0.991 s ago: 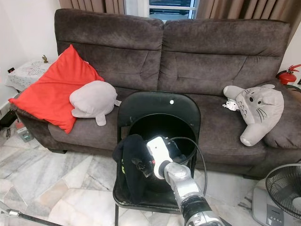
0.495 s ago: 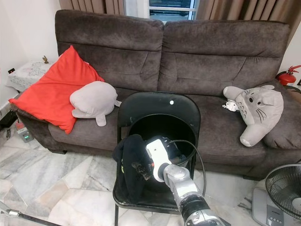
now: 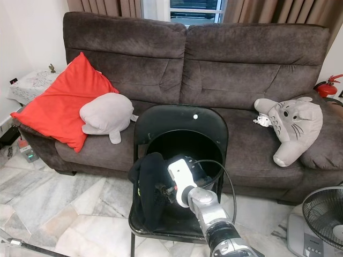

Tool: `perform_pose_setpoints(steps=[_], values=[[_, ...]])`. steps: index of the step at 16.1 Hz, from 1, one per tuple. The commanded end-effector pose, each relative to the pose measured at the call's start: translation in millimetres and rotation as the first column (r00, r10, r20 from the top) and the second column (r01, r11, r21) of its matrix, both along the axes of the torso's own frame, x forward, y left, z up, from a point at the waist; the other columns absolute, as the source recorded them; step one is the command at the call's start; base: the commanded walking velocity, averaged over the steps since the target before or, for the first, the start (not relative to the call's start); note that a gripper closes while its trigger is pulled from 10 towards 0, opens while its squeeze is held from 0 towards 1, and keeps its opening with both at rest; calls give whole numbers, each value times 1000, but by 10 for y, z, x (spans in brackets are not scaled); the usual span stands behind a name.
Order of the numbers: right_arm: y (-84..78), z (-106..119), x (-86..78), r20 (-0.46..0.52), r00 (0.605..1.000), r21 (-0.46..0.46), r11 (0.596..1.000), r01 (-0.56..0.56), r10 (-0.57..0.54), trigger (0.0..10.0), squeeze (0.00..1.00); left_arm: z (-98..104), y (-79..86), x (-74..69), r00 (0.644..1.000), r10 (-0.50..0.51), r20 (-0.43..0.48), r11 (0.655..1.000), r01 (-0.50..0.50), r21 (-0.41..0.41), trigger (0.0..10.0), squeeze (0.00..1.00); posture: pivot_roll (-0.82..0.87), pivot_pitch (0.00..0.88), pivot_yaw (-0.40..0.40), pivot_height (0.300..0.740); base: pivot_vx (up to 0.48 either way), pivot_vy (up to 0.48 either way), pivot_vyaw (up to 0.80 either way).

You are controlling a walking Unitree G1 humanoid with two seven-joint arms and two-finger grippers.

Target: Hang hanger

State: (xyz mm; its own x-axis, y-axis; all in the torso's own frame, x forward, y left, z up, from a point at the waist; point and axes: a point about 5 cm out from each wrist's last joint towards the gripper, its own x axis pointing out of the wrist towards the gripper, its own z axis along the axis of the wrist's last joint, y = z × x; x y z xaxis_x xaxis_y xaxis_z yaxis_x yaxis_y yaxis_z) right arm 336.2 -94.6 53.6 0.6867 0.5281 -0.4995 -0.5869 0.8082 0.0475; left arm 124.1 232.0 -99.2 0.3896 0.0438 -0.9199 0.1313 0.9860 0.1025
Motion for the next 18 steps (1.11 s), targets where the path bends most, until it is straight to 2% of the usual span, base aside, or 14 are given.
perform_pose_setpoints(steps=[1,15,18], values=[[9,-4,4,-11,1000,-1,1000,0,0,0,0,-10,38,-57,1000,10,-23,1000,-10,2,10000,0,80,0,5,740,0,0,0],[-47,67,60,35,997,25,998,62,-63,0,0,-14,12,-51,1000,9,-20,1000,-9,-3,10000,0,73,0,-1,740,0,0,0],[-74,182,124,96,989,68,992,104,-110,0,0,-15,4,-47,1000,10,-18,1000,-10,-3,10000,0,67,0,-4,740,0,0,0]])
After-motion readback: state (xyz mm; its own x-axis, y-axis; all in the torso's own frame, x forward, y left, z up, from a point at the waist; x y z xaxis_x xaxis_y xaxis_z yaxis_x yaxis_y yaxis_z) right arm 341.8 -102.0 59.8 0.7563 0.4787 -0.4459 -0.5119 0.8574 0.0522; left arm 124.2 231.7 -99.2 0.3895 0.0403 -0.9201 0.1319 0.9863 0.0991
